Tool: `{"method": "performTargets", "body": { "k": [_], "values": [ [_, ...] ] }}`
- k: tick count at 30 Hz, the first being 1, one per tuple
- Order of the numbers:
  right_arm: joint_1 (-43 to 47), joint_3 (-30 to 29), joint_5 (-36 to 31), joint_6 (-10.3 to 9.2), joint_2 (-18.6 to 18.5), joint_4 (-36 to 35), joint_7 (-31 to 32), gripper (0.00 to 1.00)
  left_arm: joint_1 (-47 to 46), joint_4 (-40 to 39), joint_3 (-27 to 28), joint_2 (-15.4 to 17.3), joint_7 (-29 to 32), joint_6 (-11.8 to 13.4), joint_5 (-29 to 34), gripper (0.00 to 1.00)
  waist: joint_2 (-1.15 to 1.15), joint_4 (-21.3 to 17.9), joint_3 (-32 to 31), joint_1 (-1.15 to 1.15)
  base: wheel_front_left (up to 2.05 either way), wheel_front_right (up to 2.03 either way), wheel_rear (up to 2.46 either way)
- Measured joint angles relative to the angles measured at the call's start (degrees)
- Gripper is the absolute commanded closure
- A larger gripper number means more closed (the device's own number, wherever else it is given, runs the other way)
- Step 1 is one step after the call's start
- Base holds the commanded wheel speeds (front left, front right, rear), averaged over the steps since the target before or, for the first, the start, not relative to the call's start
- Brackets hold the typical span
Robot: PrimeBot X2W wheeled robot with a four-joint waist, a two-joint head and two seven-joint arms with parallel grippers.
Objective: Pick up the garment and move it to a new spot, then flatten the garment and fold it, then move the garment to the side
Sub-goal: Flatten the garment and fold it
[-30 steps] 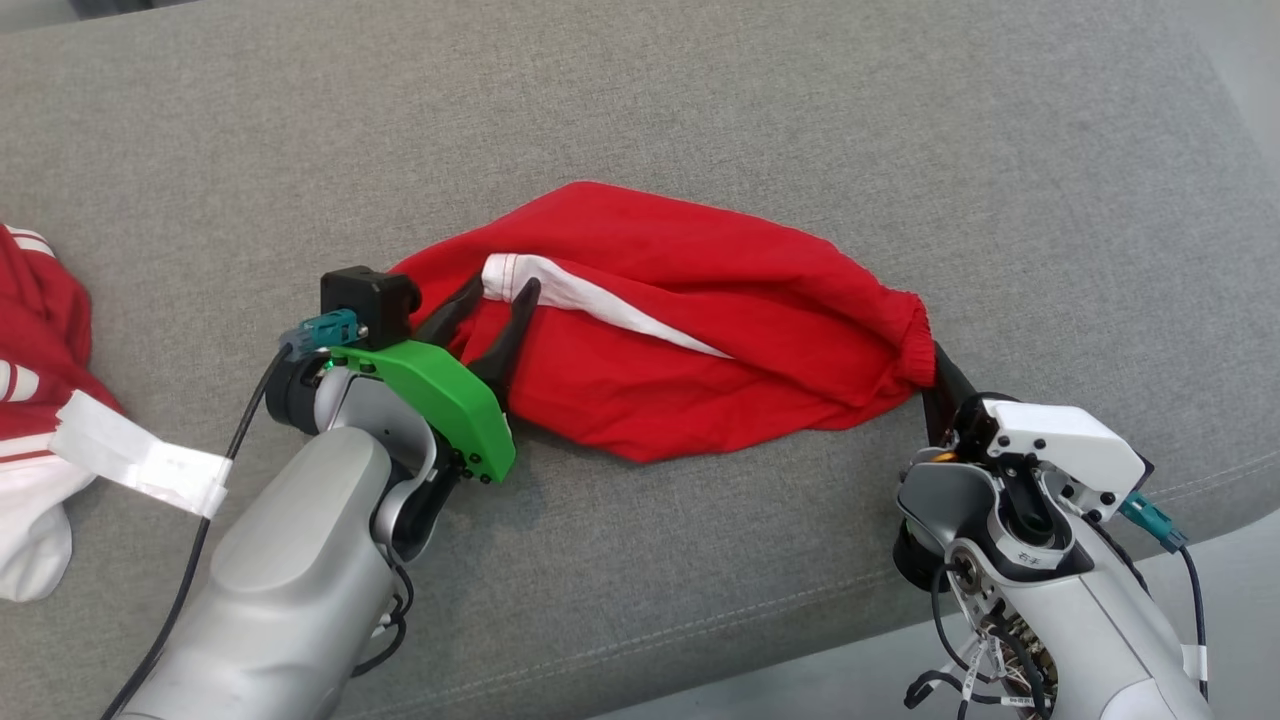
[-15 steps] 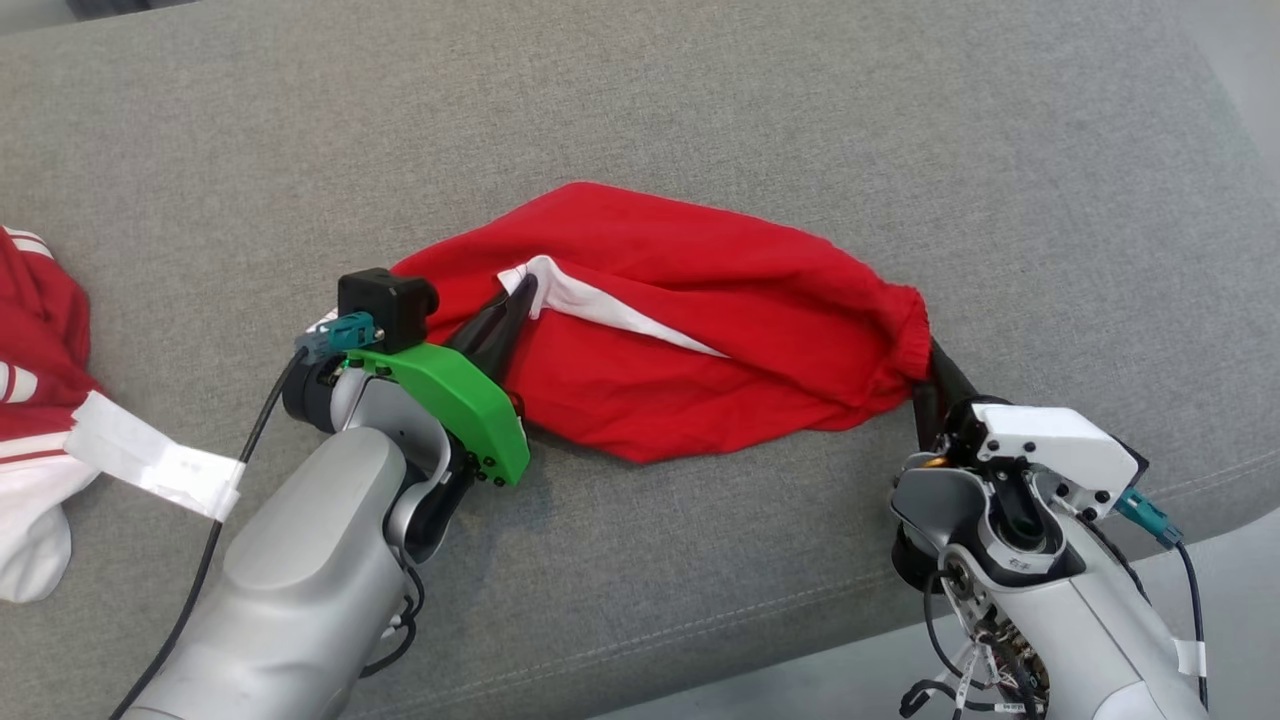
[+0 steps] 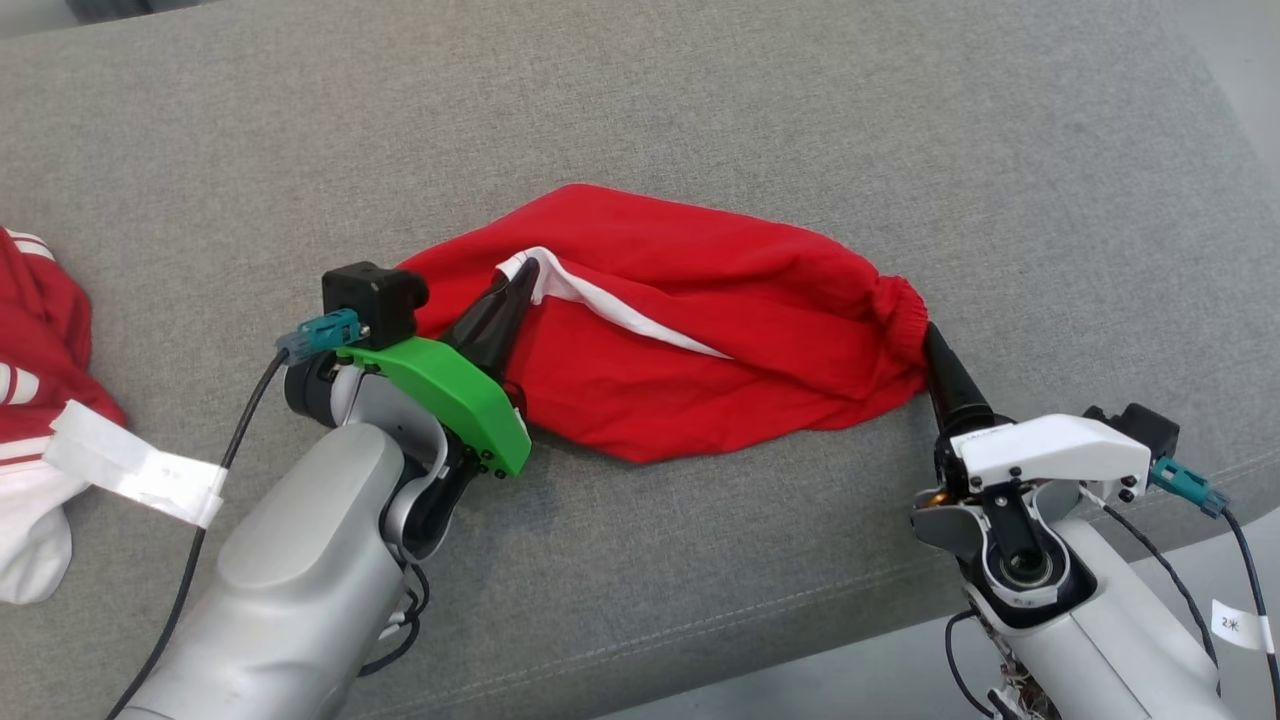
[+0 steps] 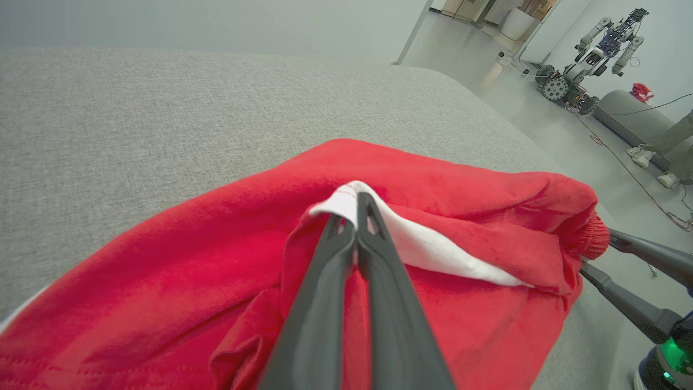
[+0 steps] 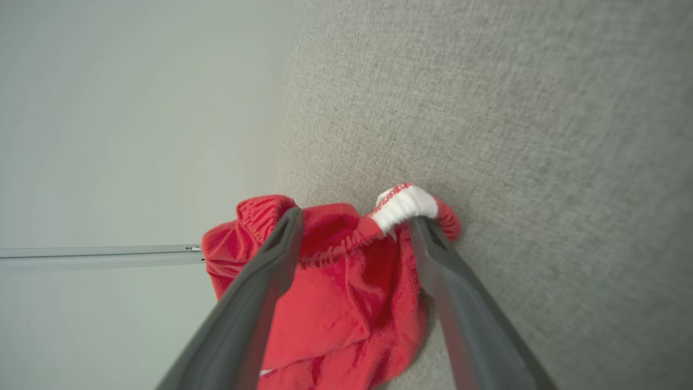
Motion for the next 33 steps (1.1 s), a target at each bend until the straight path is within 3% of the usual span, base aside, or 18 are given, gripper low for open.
{"method": "performTargets", "body": {
  "k": [3,9,11,17,21,25,28,30,33],
  "values": [
    [2.64,-0.71,-0.4,-0.52,0.33,-2.23,0.0,0.0,0.14,-0.48,0.19,0.44,-0.46,0.0,-0.44,1.0,0.0,-0.45,-0.13,0.0,0.0,0.0,0.0],
    [7.69,-4.12,11.61,0.67,4.56,-9.78,0.02,0.0,1.47,-0.69,0.51,1.37,-1.19,0.0,-1.97,1.0,0.0,-1.35,-0.72,0.0,0.0,0.0,0.0],
    [7.62,-1.46,6.16,0.67,2.38,-11.46,0.01,0.0,2.02,-0.8,0.75,1.76,-1.2,0.0,-2.37,1.0,0.0,-1.76,-0.9,0.0,0.0,0.0,0.0],
    [3.01,11.15,-22.13,-0.98,-14.95,-12.37,0.1,0.0,3.07,-1.4,0.93,2.01,-1.51,0.0,-2.86,1.0,0.0,-3.11,-1.29,0.0,0.0,0.0,0.0],
    [-3.44,17.77,-34.51,-2.53,-24.57,-12.14,0.18,0.0,3.09,-2.33,0.27,1.77,-1.52,0.0,-2.94,1.0,0.0,-3.25,-1.26,0.0,0.0,0.0,0.0],
    [-4.58,20.11,-41.81,-2.97,-24.82,-11.13,0.18,0.0,3.09,-2.98,-0.49,1.44,-1.52,0.0,-2.96,1.0,0.0,-2.72,-1.23,0.0,0.0,0.0,0.0],
    [-4.59,22.34,-44.4,-3.26,-25.05,-9.23,1.13,0.0,3.1,-3.14,-0.57,1.32,-1.53,0.0,-3.12,1.0,0.0,-2.11,-1.29,0.0,0.0,0.0,0.0],
    [-4.61,23.25,-45.58,-3.45,-25.3,-7.91,1.66,0.07,3.1,-3.34,-0.7,1.21,-1.68,0.0,-3.42,1.0,0.0,-1.63,-1.25,0.0,0.0,0.0,0.0],
    [-4.59,23.66,-45.93,-3.49,-25.3,-6.0,2.13,0.04,3.16,-3.58,-1.02,0.93,-1.68,0.0,-3.45,1.0,0.0,-0.86,-1.21,0.0,0.0,0.0,0.0]
  ]
}}
